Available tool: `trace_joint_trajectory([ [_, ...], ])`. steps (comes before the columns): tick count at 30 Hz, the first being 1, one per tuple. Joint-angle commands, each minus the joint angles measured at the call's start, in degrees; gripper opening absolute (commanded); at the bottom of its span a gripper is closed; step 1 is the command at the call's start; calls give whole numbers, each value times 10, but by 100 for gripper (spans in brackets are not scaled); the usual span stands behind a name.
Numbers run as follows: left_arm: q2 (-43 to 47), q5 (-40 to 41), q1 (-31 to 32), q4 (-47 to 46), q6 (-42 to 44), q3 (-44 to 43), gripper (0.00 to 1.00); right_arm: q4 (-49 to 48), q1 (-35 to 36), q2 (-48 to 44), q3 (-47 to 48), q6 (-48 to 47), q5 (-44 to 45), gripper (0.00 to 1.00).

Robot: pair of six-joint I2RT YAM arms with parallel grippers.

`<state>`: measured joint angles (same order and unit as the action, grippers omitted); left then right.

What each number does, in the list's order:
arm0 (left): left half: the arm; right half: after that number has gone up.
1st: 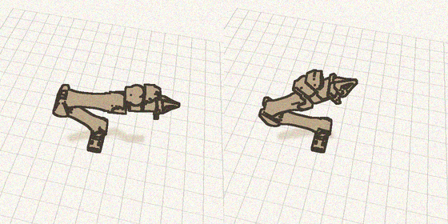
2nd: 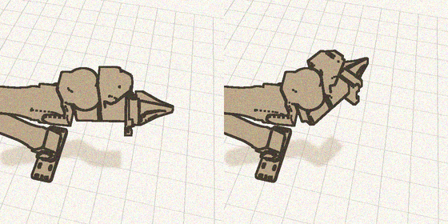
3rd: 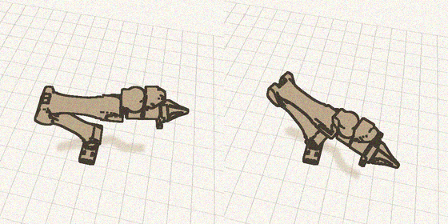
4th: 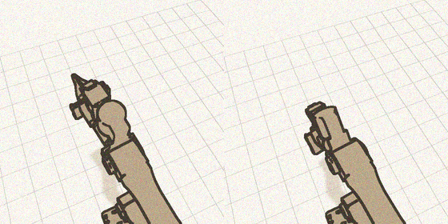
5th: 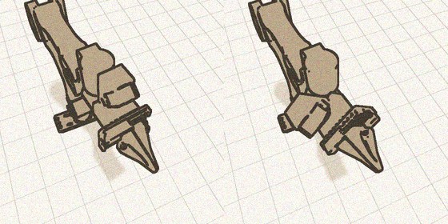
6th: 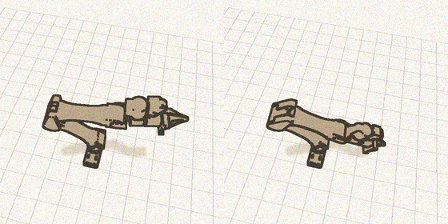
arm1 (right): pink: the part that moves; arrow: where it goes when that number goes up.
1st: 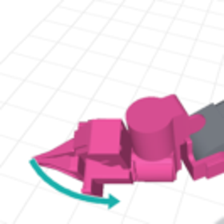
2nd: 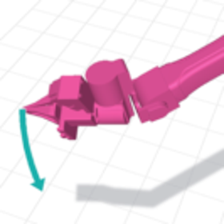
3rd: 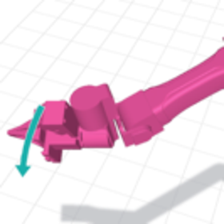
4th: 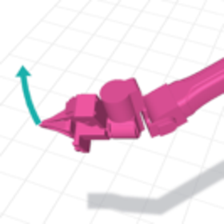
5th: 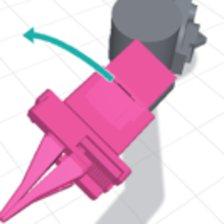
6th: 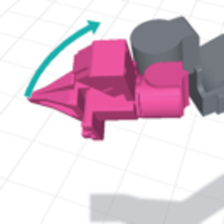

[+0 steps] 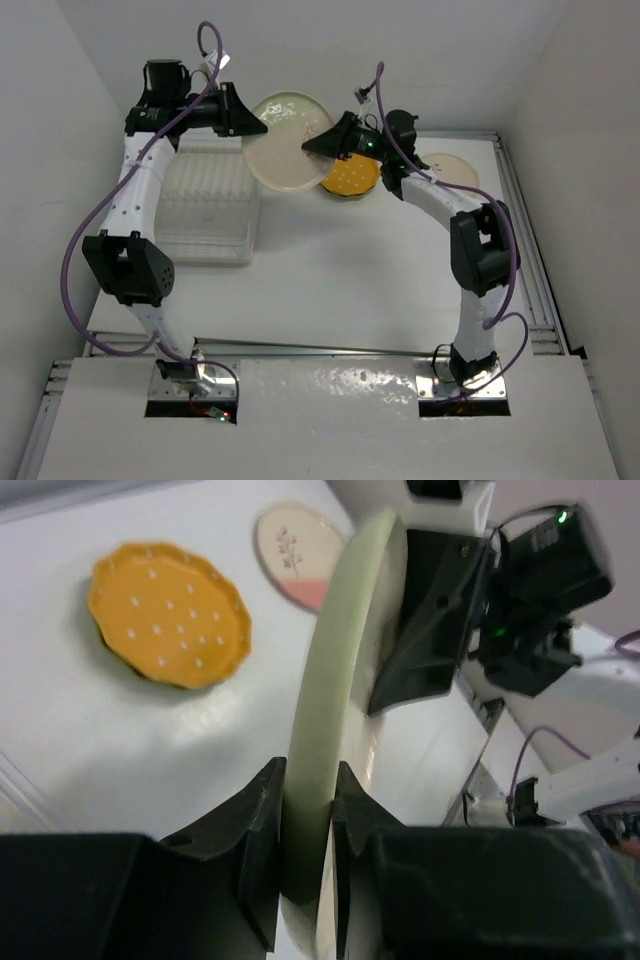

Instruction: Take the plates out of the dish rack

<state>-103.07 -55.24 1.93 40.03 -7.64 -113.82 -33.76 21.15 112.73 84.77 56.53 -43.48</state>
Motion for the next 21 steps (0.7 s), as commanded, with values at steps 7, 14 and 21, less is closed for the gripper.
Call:
trace_joint_trajectory([
  [7, 34, 5, 7, -79, -20, -17, 2, -175, 10, -32, -57, 83, -36, 0],
  [14, 27, 189, 6, -25, 6, -15, 63, -207, -14, -76, -123, 138, 20, 0],
  [21, 17, 360, 6, 7, 34, -39, 76, -273, -79, -88, -179, 269, 81, 0],
])
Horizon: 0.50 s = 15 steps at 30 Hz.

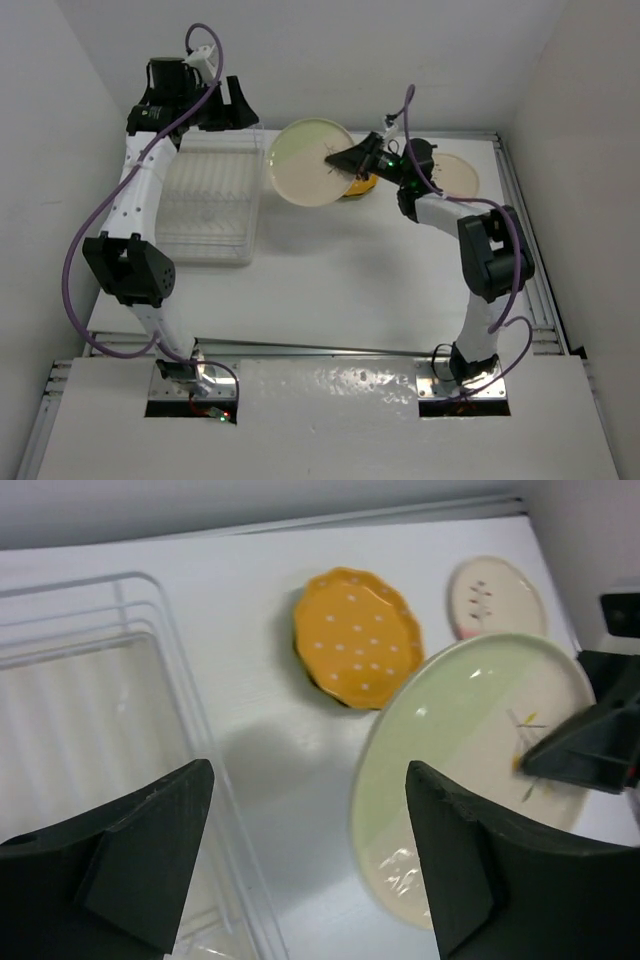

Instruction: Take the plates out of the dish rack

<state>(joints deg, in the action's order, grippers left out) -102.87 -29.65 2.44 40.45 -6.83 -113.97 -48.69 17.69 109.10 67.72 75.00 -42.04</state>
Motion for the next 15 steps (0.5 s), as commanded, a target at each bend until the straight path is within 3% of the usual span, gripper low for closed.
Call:
trace_joint_trajectory([
  [1, 16, 116, 1, 7, 35, -42, 76, -120, -74, -57, -19, 100, 77, 0],
  [6, 21, 172, 0, 28, 65, -40, 76, -120, -166, -65, -78, 140, 137, 0],
  [15, 48, 236, -8, 48, 114, -7, 76, -37, -292, -81, -185, 69, 329, 0],
])
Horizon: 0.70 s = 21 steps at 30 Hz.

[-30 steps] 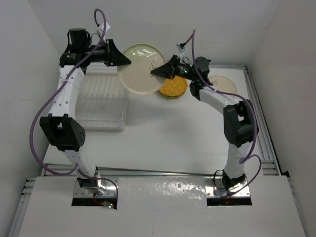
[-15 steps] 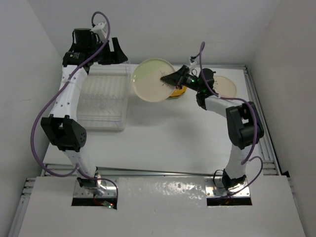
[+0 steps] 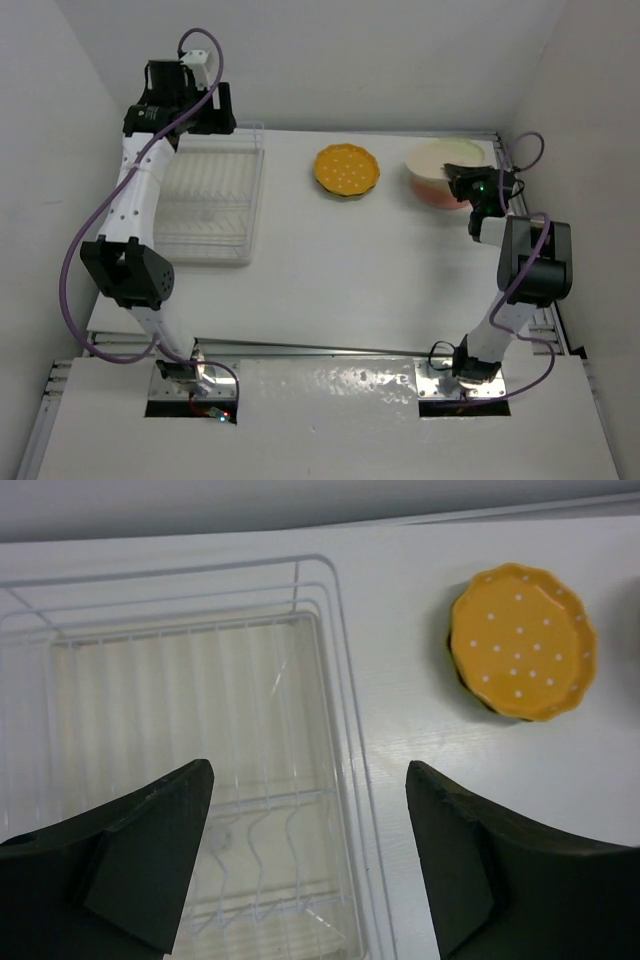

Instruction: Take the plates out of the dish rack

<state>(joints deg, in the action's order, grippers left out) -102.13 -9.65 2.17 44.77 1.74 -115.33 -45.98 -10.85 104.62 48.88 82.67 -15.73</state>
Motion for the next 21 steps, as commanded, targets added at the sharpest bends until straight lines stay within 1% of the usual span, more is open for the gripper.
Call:
trace_joint_trajectory([
  [1, 42, 38, -5, 8, 30, 11, 76, -60, -12, -32, 5, -13, 74, 0],
  [3, 45, 38, -6, 13, 36, 13, 76, -39, -24, -7, 28, -30, 81, 0],
  [4, 46, 37, -6, 15, 37, 17, 76, -29, -24, 2, 40, -54, 76, 0],
  [6, 46, 35, -6, 16, 41, 19, 76, -16, -26, 22, 64, -66, 67, 0],
  [10, 47, 32, -7, 17, 42, 21, 76, -10, -28, 50, 71, -58, 85, 0],
  [17, 48, 27, -8, 15, 42, 22, 76, 4, -27, 97, 92, -59, 80, 0],
  [18, 49, 25, -8, 15, 42, 22, 76, 16, -28, 100, 104, -64, 76, 5],
  [20, 51, 27, -8, 16, 44, 25, 76, 61, -27, 104, 121, -77, 71, 20],
  [21, 52, 27, -8, 16, 44, 27, 76, 77, -27, 104, 125, -83, 69, 26],
])
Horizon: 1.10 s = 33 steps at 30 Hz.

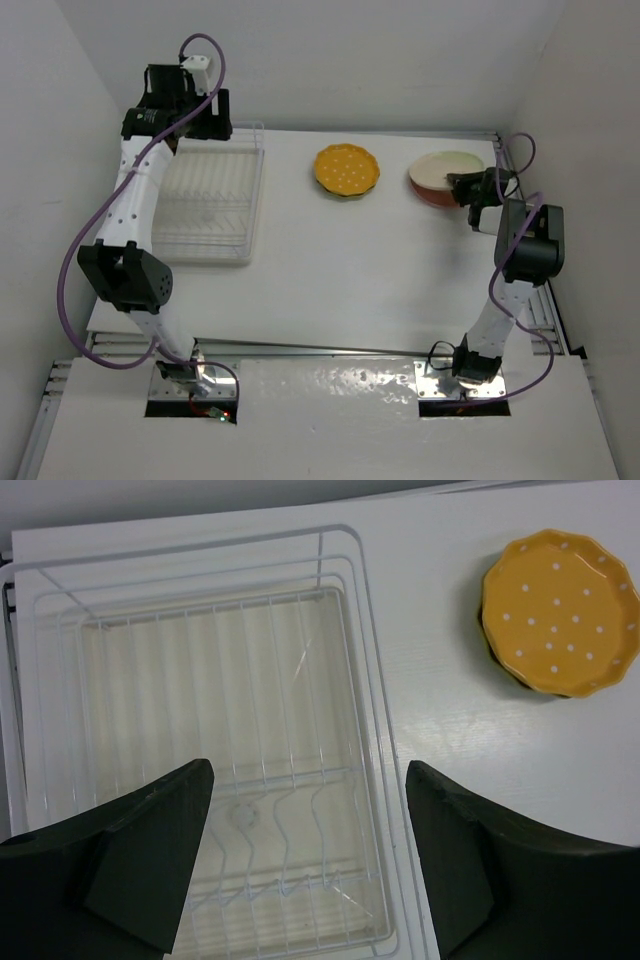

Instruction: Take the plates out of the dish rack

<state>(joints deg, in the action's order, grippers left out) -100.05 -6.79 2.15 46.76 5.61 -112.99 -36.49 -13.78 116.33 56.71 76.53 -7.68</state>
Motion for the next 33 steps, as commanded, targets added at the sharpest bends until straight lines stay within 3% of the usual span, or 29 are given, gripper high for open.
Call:
trace_joint_trajectory([
  [1, 32, -2, -7, -4, 6, 5, 76, 0, 2, -14, 49, -34, -13, 30],
  [9, 32, -3, -7, -4, 9, 9, 76, 128, 2, -46, 38, -97, 27, 42],
  [12, 31, -7, -7, -6, 8, 11, 76, 203, 2, -45, 57, -124, 30, 46],
  [23, 31, -11, -7, -4, 13, 8, 76, 319, 2, -66, 103, -189, 71, 60],
  [27, 28, -13, -7, -4, 14, 4, 76, 417, 3, -64, 153, -217, 94, 63],
  [33, 26, -10, -7, -7, 24, -2, 76, 439, 2, -58, 170, -222, 96, 67],
])
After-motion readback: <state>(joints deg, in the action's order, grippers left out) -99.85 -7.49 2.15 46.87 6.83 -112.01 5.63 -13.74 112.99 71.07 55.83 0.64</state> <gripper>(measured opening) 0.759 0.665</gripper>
